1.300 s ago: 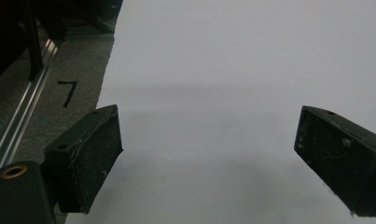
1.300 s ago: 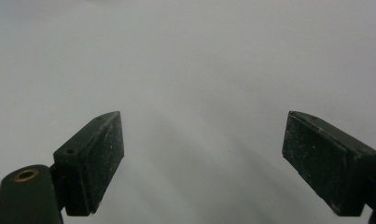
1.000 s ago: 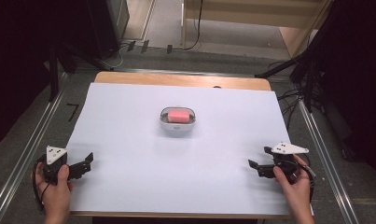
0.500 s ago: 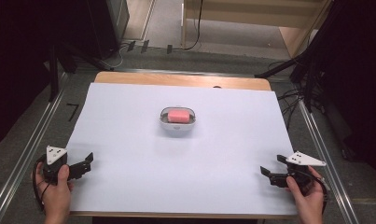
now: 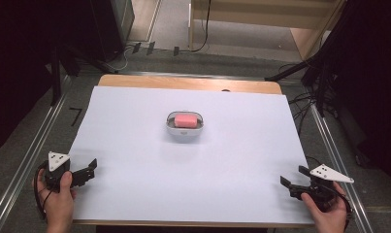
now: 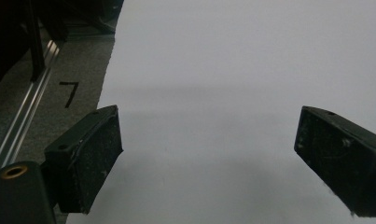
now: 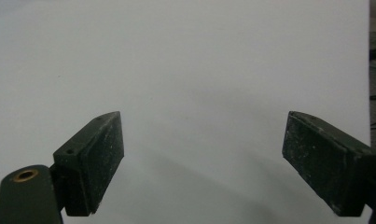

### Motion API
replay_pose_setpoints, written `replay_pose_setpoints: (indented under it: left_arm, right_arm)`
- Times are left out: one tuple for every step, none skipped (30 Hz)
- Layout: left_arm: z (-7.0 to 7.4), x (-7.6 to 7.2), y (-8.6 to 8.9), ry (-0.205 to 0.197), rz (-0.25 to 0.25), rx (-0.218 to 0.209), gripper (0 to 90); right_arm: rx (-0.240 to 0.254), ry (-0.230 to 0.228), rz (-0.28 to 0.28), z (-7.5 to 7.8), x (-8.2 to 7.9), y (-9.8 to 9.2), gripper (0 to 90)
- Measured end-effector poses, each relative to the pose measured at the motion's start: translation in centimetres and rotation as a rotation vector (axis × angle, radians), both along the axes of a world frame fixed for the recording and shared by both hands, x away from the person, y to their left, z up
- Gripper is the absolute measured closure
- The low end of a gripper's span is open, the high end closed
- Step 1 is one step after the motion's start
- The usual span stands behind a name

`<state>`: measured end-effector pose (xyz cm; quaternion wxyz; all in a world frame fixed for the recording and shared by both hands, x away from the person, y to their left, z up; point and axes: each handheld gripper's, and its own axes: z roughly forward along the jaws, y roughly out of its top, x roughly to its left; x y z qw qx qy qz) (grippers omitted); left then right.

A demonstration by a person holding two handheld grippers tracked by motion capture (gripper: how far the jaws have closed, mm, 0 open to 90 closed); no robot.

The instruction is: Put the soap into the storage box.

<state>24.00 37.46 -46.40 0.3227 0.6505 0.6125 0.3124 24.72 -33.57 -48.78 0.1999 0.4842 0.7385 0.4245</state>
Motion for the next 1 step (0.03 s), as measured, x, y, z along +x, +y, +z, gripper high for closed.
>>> replay_pose_setpoints:
  left_arm:
    - [0.00, 0.00, -0.01, 0.000, -0.001, 0.000, 8.0]
  right_arm:
    - [0.012, 0.001, -0.005, 0.02, 0.00, 0.03, 13.8]
